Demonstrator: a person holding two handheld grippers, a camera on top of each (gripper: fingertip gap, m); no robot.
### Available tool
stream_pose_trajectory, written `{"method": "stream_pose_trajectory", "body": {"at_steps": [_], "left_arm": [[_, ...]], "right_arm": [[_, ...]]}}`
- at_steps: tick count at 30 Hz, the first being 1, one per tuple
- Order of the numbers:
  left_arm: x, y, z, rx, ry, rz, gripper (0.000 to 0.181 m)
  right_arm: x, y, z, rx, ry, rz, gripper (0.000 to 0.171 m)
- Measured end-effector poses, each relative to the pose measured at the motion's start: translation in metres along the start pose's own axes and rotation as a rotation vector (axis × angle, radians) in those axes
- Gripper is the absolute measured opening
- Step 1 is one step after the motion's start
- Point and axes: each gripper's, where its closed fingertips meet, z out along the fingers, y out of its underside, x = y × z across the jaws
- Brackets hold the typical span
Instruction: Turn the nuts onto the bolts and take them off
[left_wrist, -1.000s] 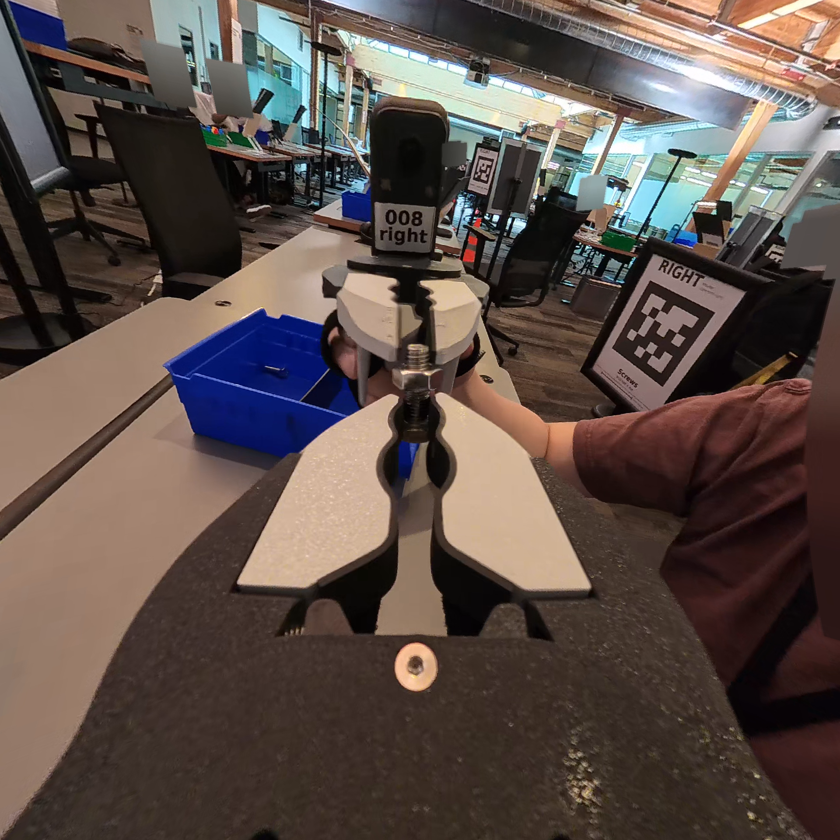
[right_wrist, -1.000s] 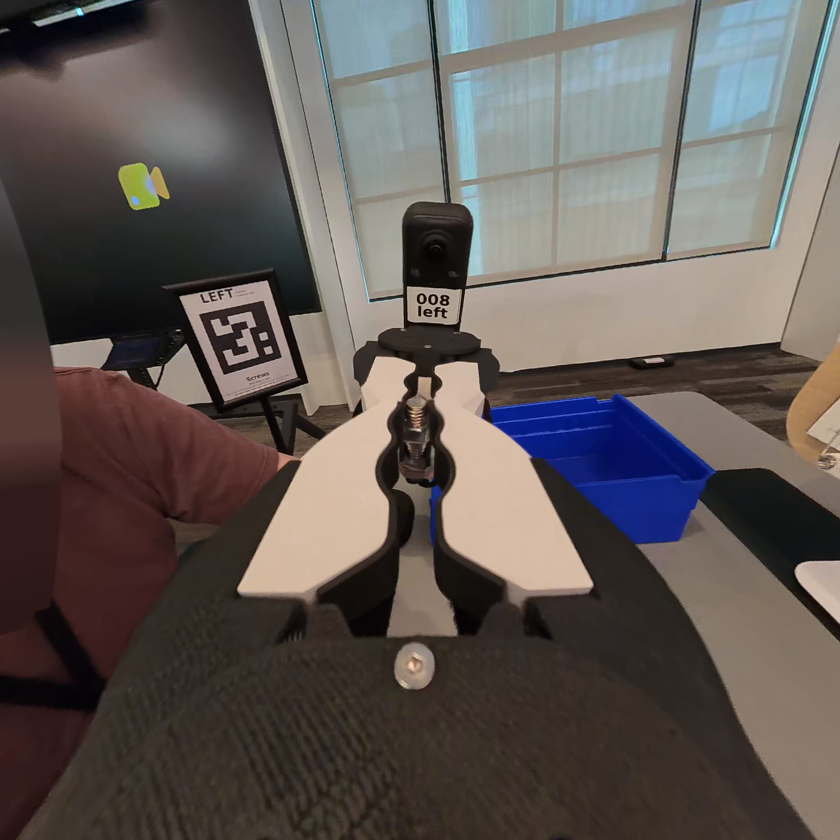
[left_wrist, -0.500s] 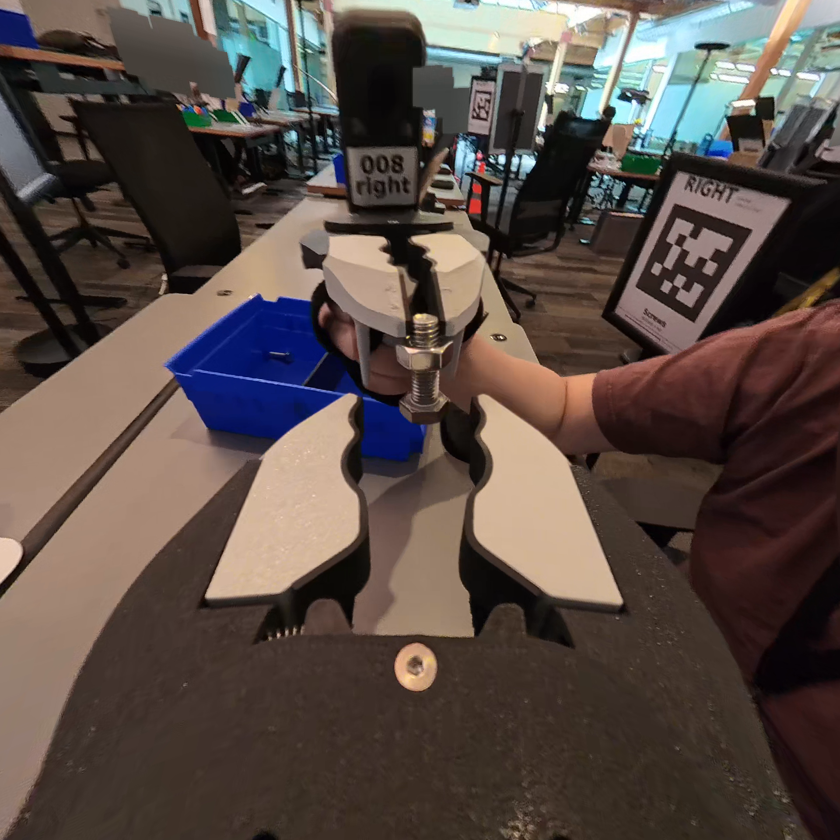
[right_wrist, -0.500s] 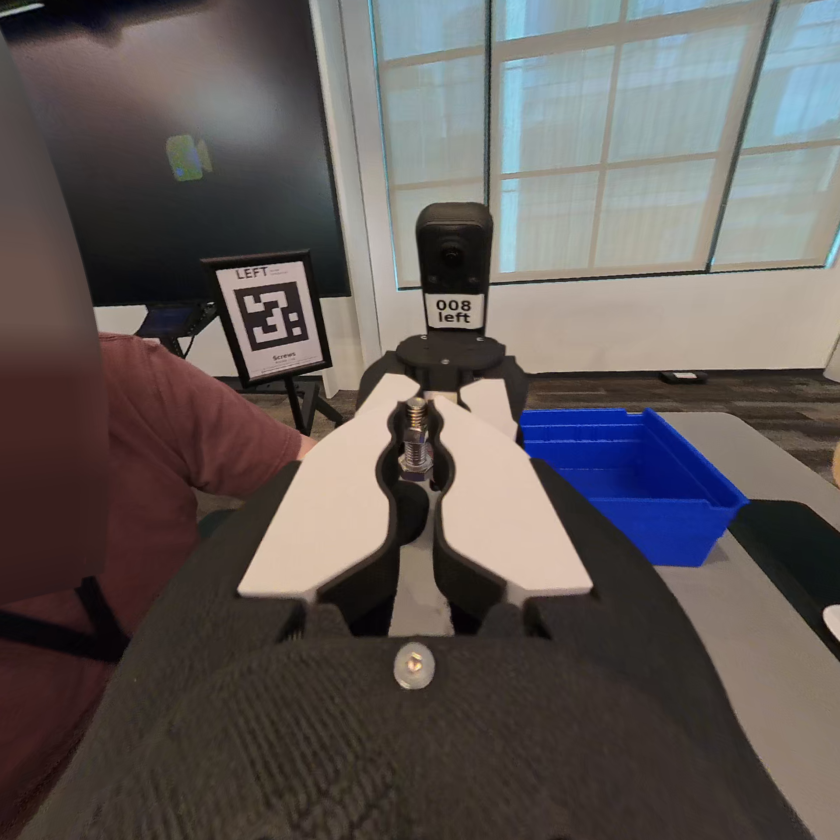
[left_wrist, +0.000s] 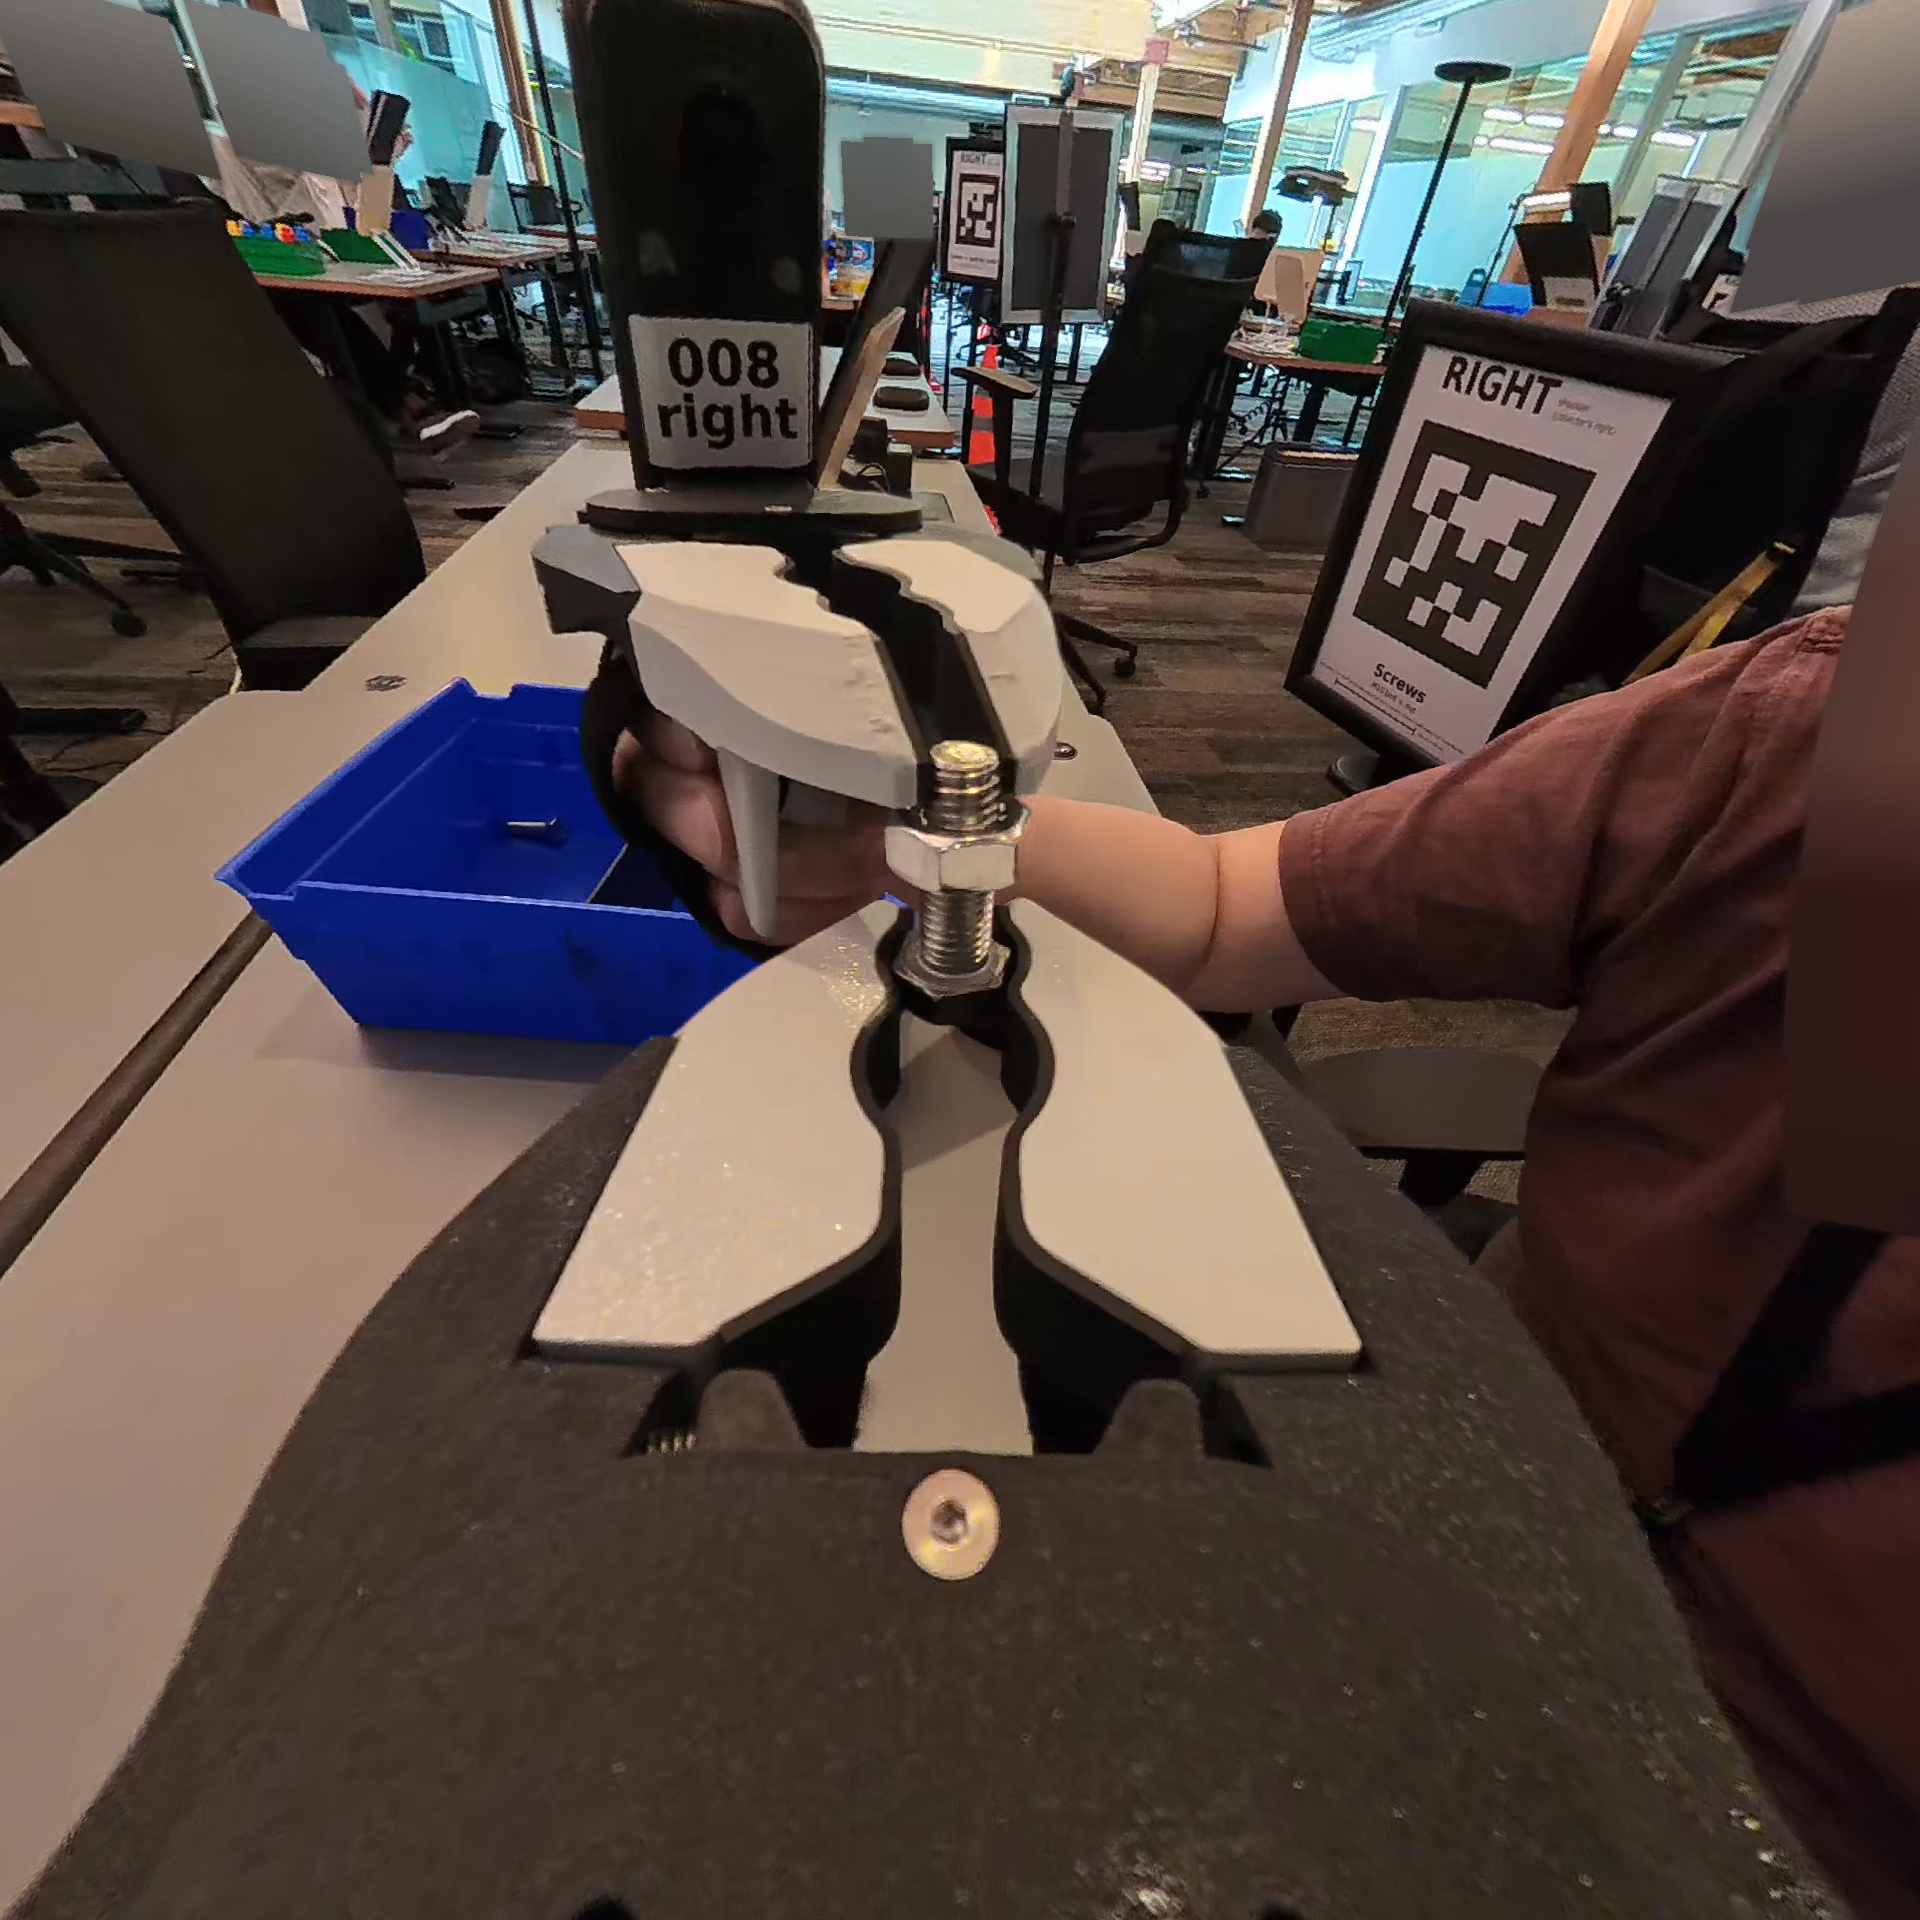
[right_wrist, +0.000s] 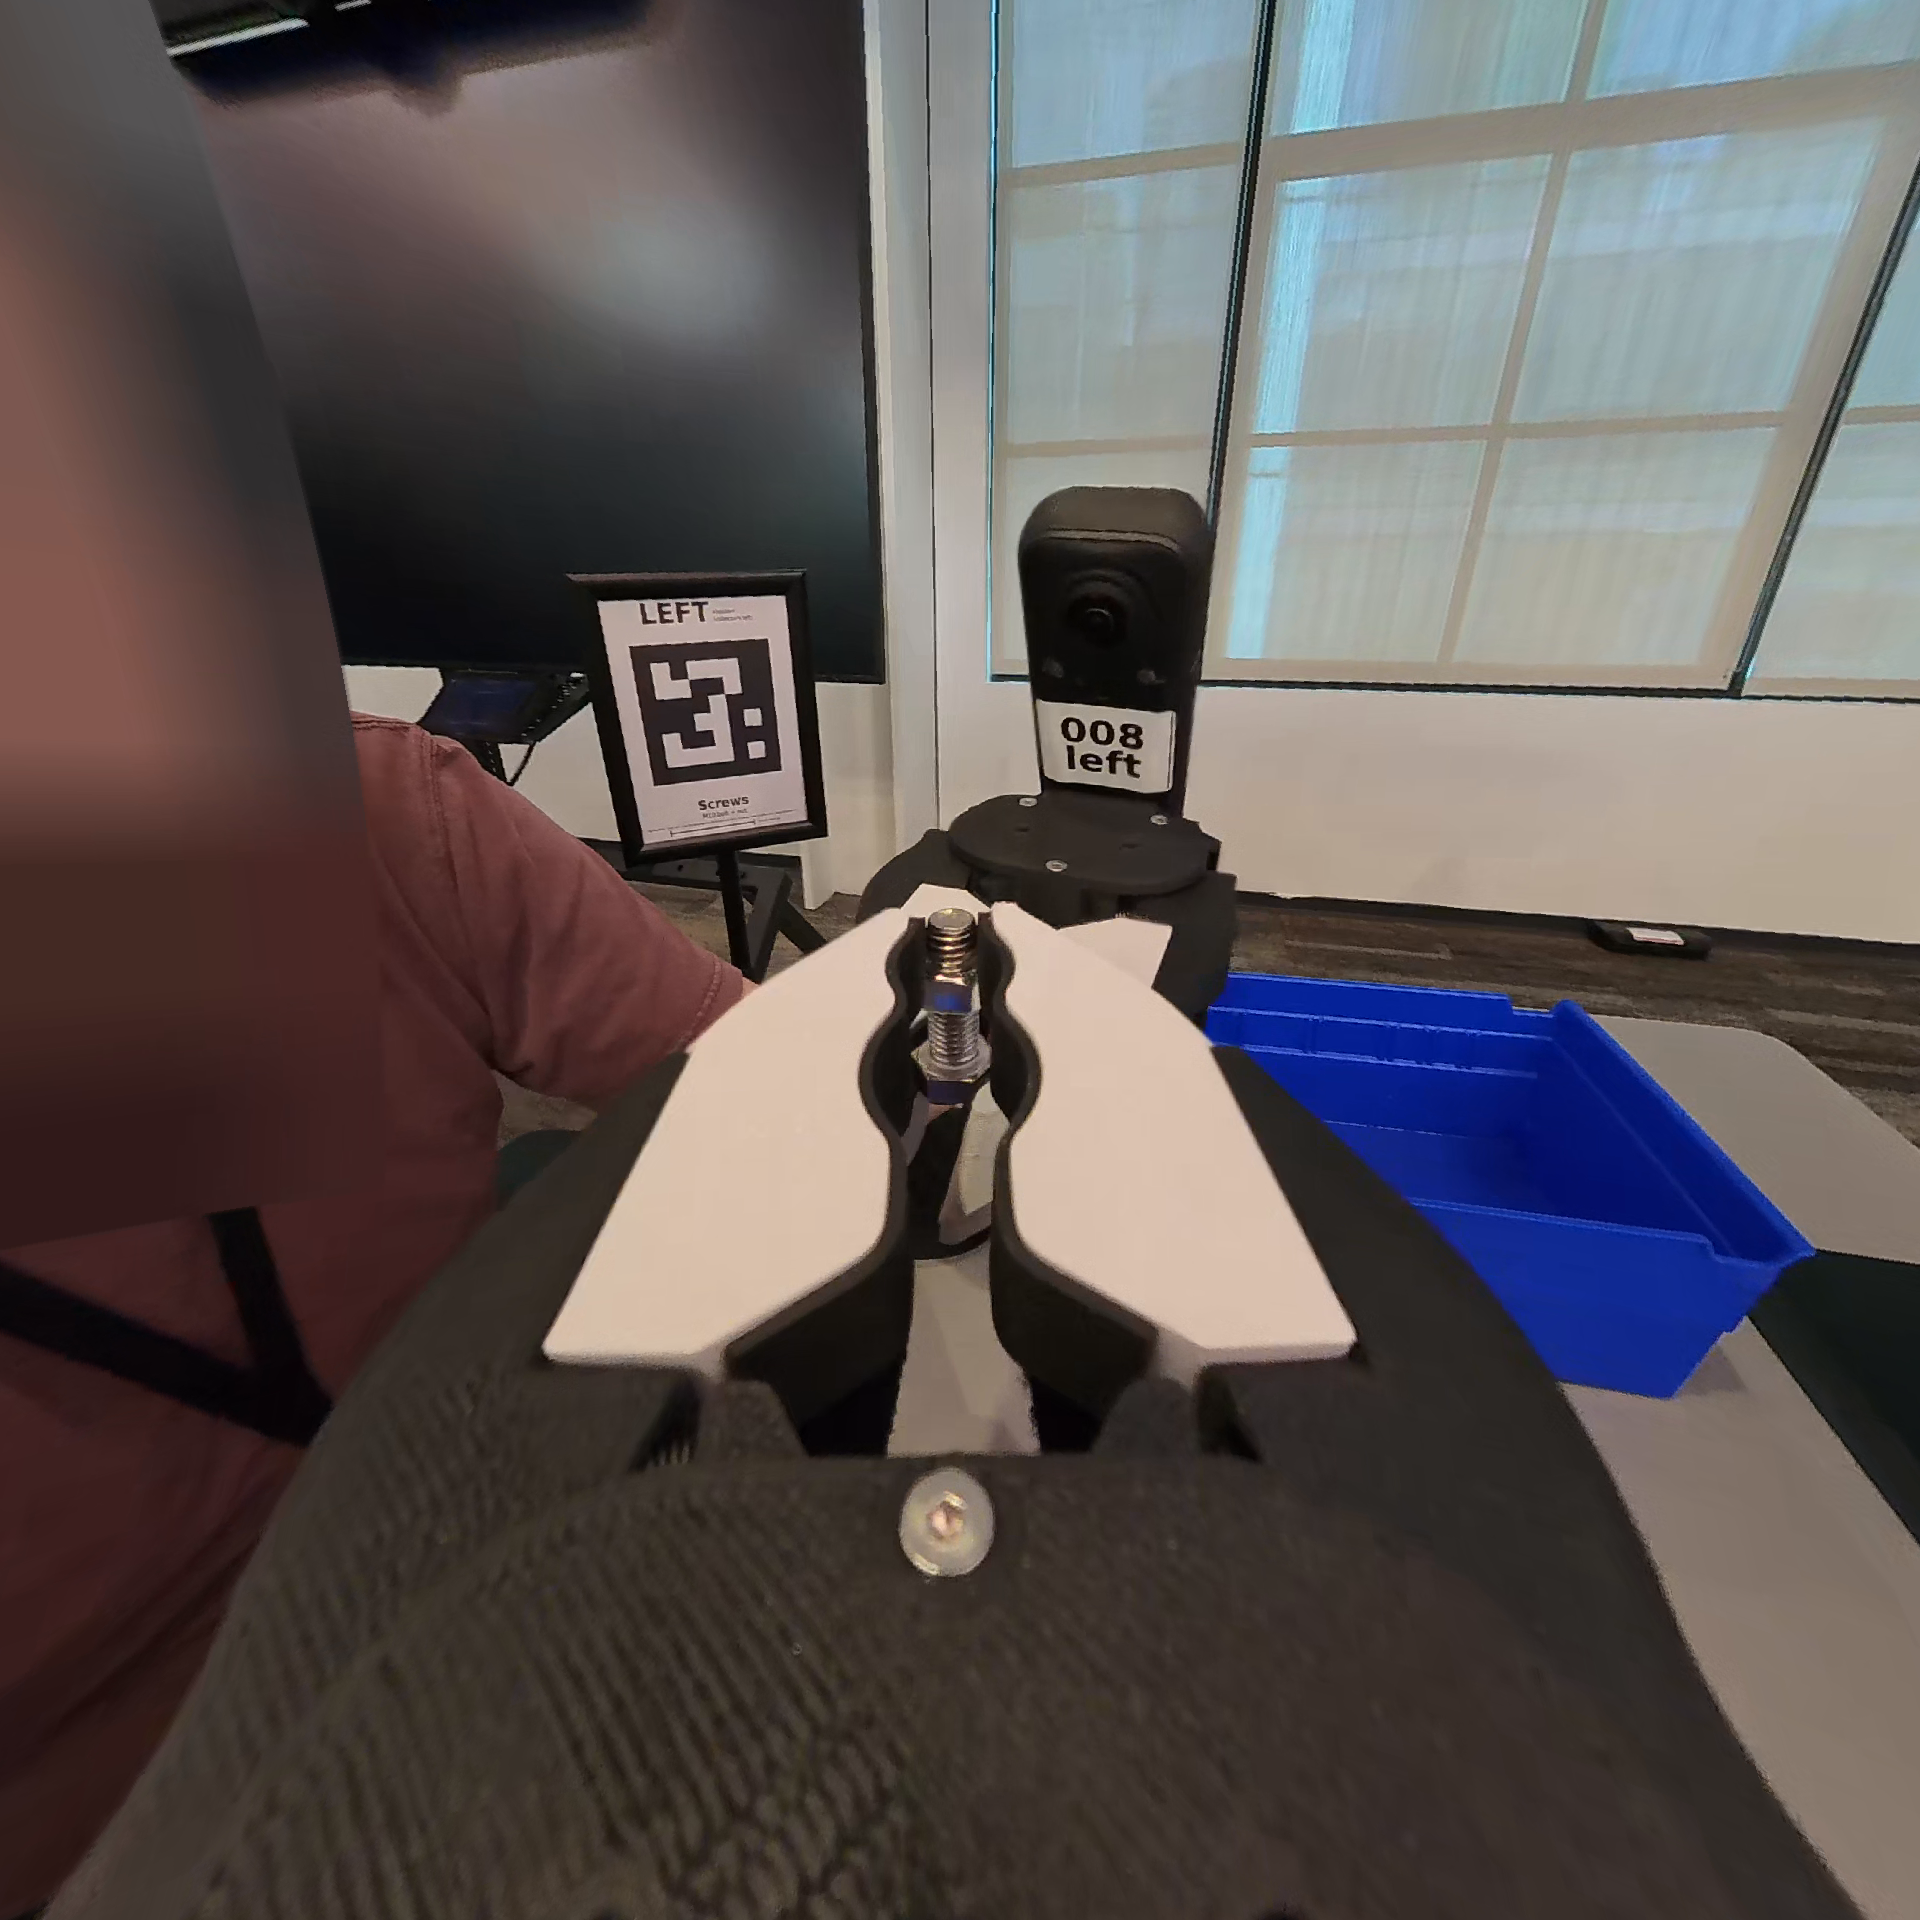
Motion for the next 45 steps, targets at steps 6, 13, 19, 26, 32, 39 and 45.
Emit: {"method": "stream_pose_trajectory", "body": {"at_steps": [6,13,19,26,32,39,45], "left_arm": [[-0.011,-0.002,-0.002,-0.004,-0.102,0.046,0.014],[-0.039,-0.008,-0.015,0.021,-0.325,0.012,0.013],[-0.028,-0.012,-0.011,0.030,-0.281,0.031,0.013],[-0.020,-0.017,-0.010,0.049,-0.240,0.014,0.013],[-0.012,-0.017,-0.006,0.046,-0.195,0.020,0.013],[-0.013,-0.016,-0.007,0.041,-0.191,0.005,0.013],[-0.008,-0.018,-0.004,0.047,-0.164,-0.002,0.013]], "right_arm": [[0.012,-0.005,-0.004,0.027,0.084,-0.004,0.030],[0.035,-0.004,-0.002,-0.070,0.383,-0.177,0.045],[0.031,-0.006,-0.006,-0.030,0.302,-0.092,0.039],[0.017,-0.009,-0.005,0.000,0.176,-0.020,0.037],[0.018,-0.007,-0.005,-0.003,0.165,-0.017,0.038],[0.004,-0.016,-0.004,0.081,0.043,0.053,0.035],[0.019,-0.010,-0.011,0.047,0.124,0.037,0.032]]}}
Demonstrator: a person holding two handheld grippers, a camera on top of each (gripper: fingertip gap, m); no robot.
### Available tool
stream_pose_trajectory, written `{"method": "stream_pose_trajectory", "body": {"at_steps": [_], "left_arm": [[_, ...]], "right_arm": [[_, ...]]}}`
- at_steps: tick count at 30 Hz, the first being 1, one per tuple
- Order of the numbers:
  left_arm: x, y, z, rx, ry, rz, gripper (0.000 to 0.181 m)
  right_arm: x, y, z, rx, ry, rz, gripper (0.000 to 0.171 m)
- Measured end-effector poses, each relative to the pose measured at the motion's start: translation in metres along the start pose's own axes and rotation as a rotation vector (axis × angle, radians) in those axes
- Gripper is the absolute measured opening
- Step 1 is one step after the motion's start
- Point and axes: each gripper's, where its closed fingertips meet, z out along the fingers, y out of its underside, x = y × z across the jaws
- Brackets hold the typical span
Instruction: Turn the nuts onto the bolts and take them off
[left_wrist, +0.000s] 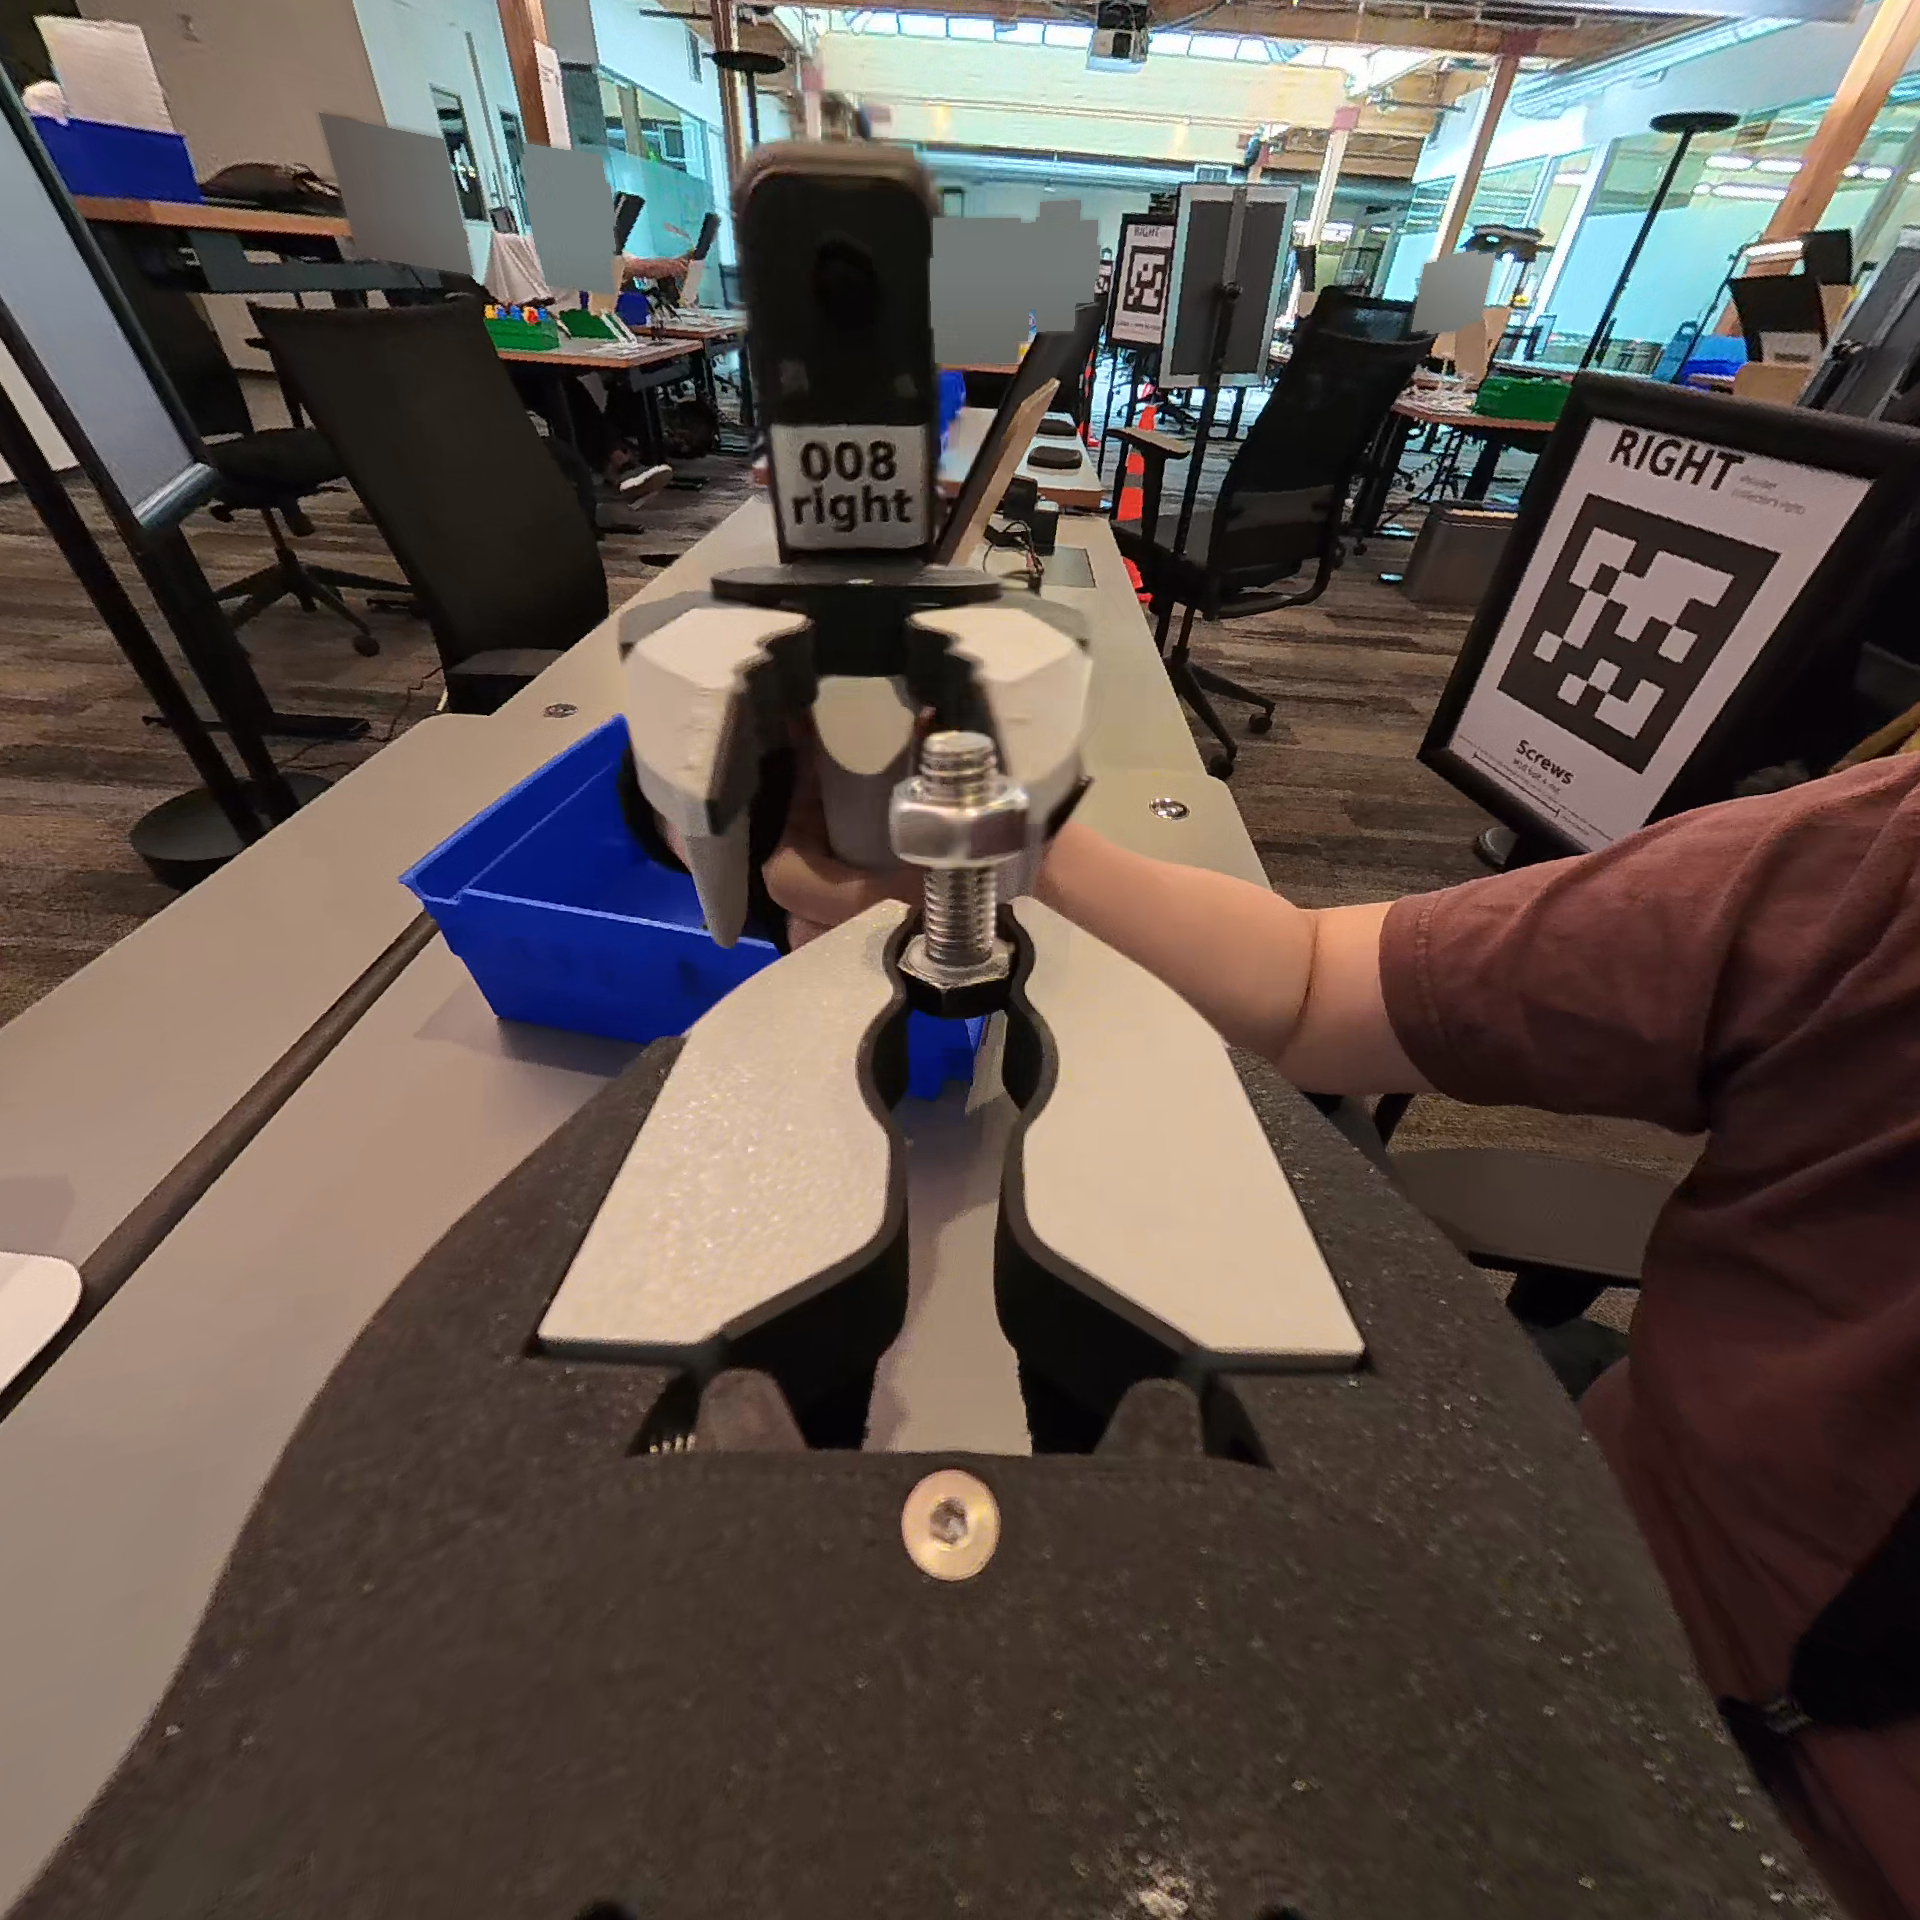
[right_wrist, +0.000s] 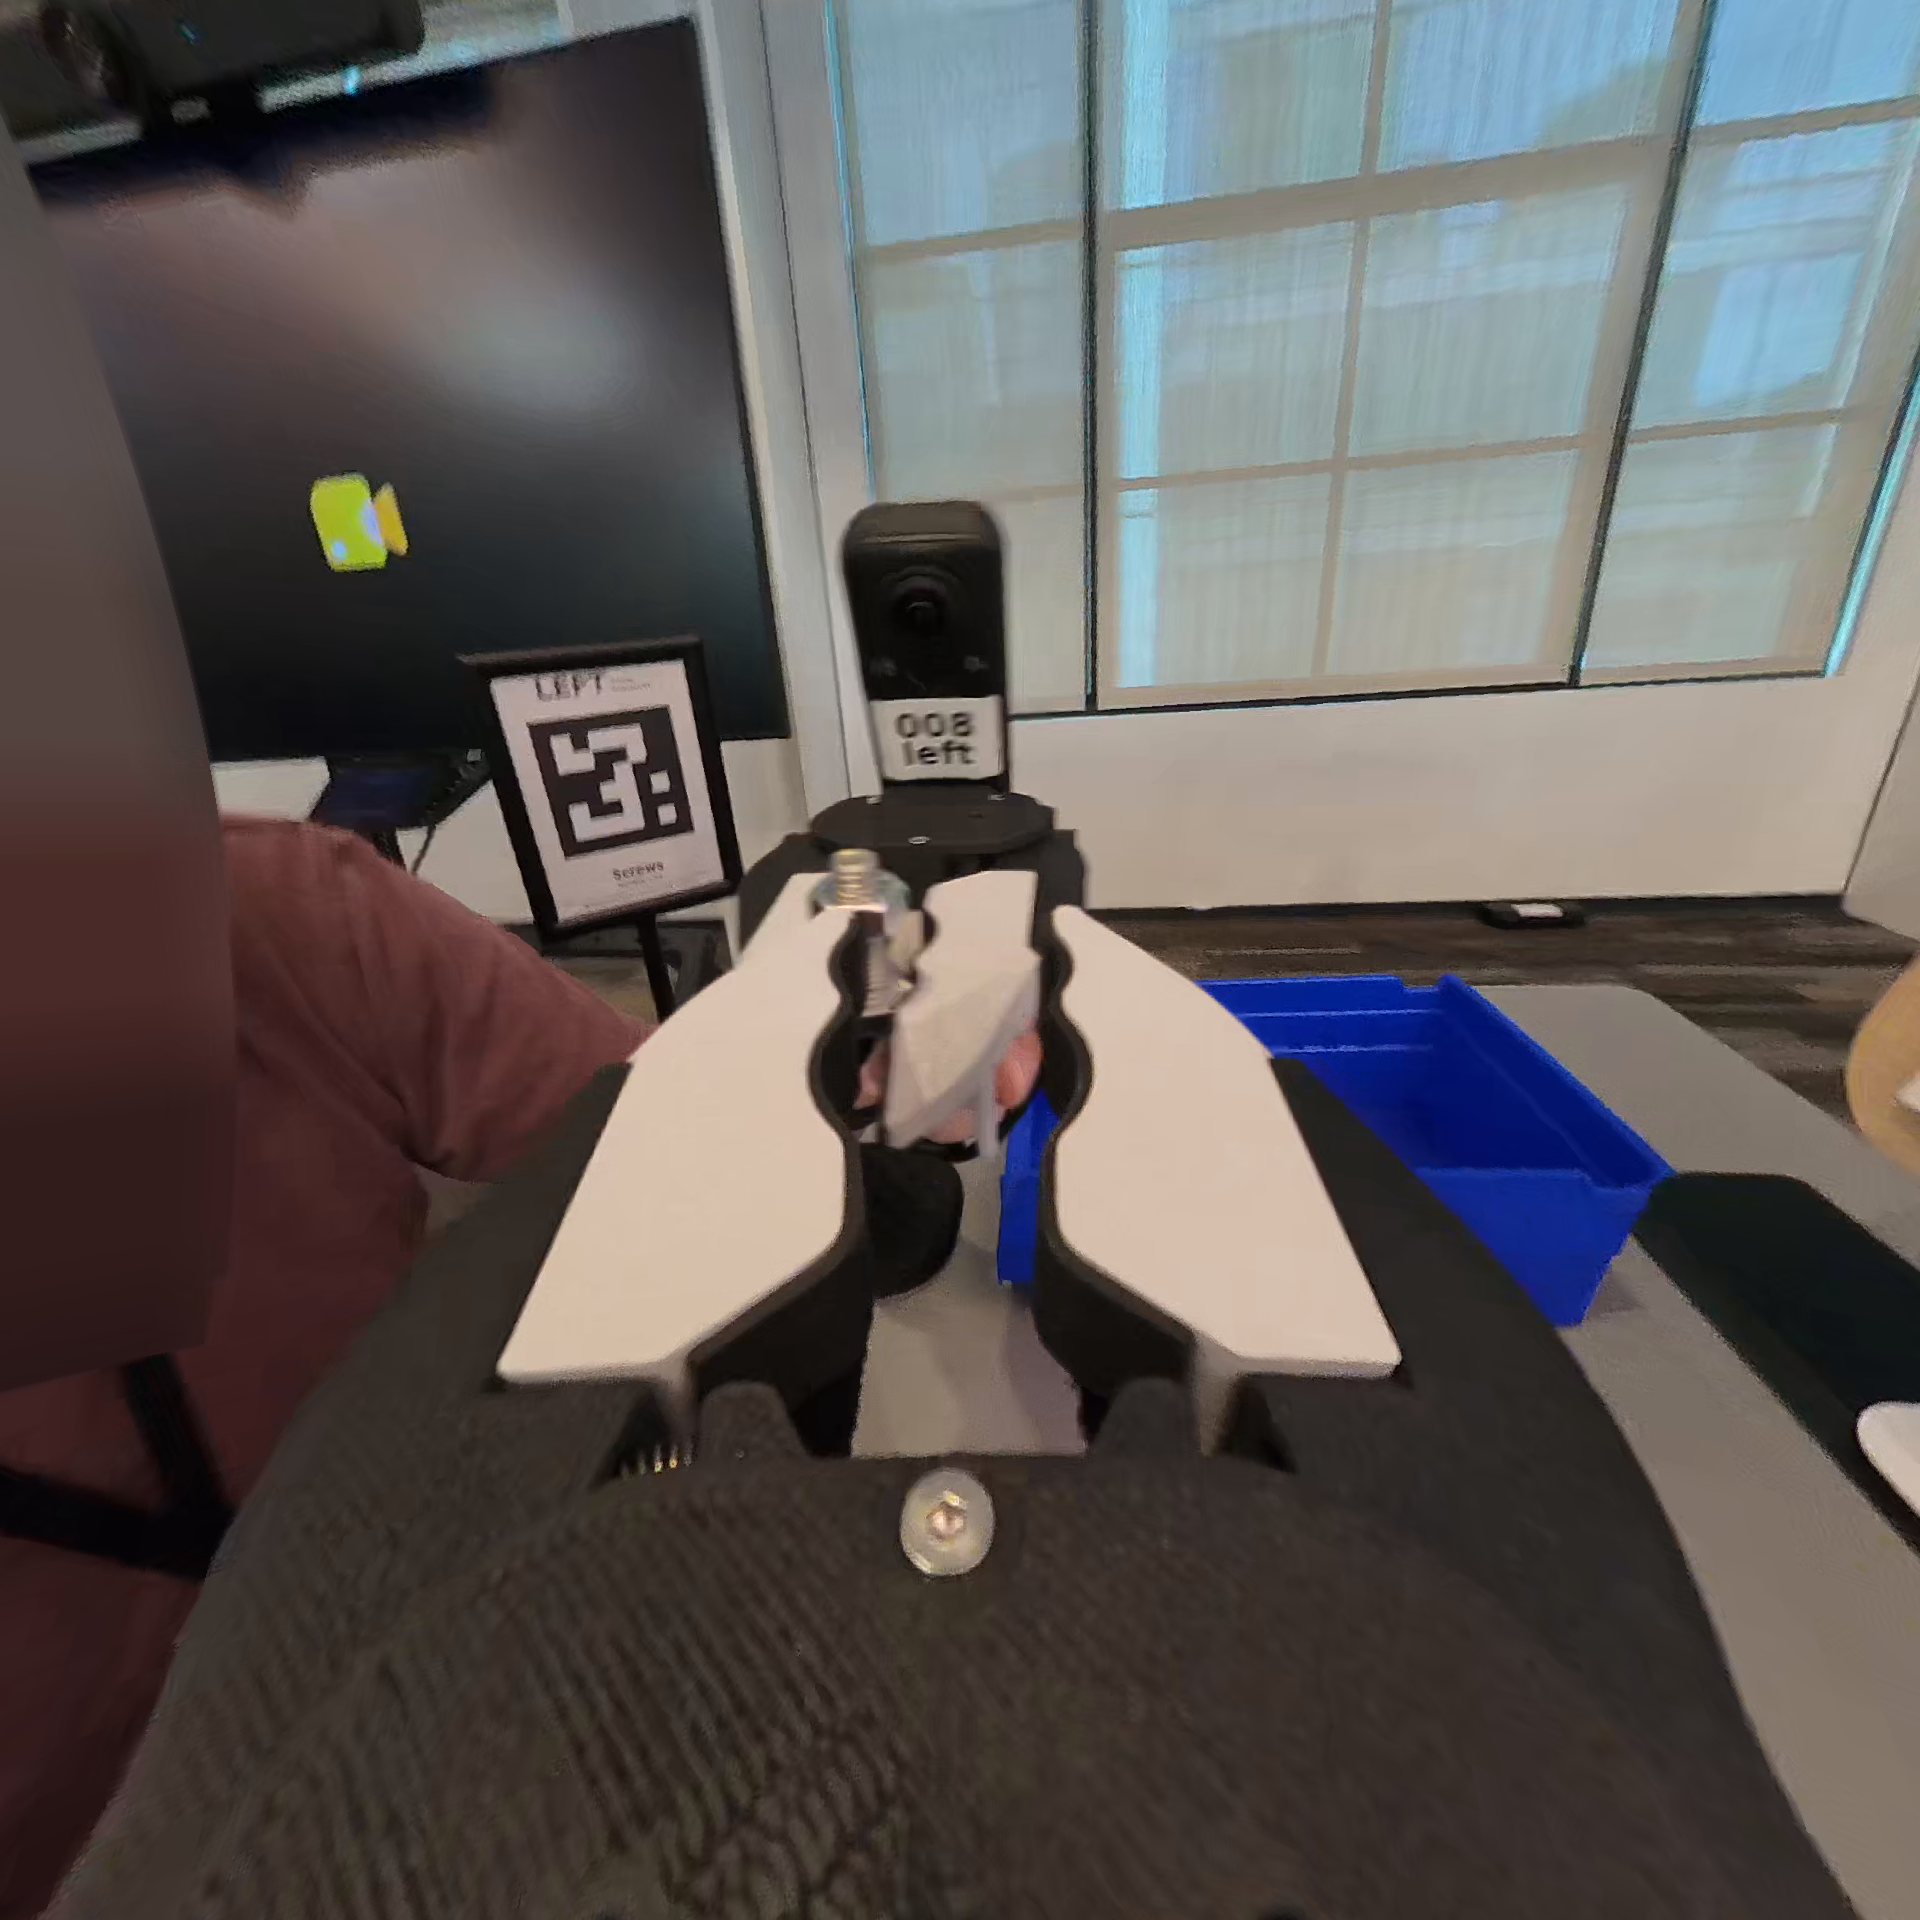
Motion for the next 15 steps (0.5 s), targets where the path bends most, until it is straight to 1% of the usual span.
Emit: {"method": "stream_pose_trajectory", "body": {"at_steps": [1,3,5,7,8,10,12,13,15], "left_arm": [[0.001,-0.001,-0.001,0.005,0.005,0.002,0.013],[0.002,-0.002,-0.002,0.003,0.004,0.000,0.013],[-0.001,0.000,-0.001,-0.009,-0.011,0.011,0.013],[-0.002,0.002,0.000,-0.012,-0.011,0.008,0.013],[-0.001,0.002,0.000,-0.010,-0.006,0.004,0.013],[0.001,0.002,0.001,-0.011,0.006,0.005,0.013],[0.004,-0.001,0.000,-0.004,0.008,0.011,0.013],[0.004,-0.002,-0.001,-0.001,0.004,0.015,0.013],[0.005,-0.003,-0.002,-0.002,0.005,0.017,0.013]], "right_arm": [[0.006,-0.002,-0.004,0.018,0.010,0.036,0.031],[0.002,-0.006,-0.007,0.043,-0.032,0.064,0.031],[-0.011,-0.005,0.000,0.029,-0.079,0.038,0.033],[-0.020,0.003,0.011,-0.028,-0.080,-0.006,0.039],[-0.021,0.006,0.014,-0.048,-0.067,-0.030,0.039],[-0.018,0.003,0.013,-0.025,-0.050,-0.047,0.034],[-0.008,0.000,0.003,0.004,-0.045,0.015,0.034],[-0.002,-0.004,-0.002,0.032,-0.041,0.064,0.030],[-0.004,-0.011,-0.005,0.078,-0.075,0.106,0.030]]}}
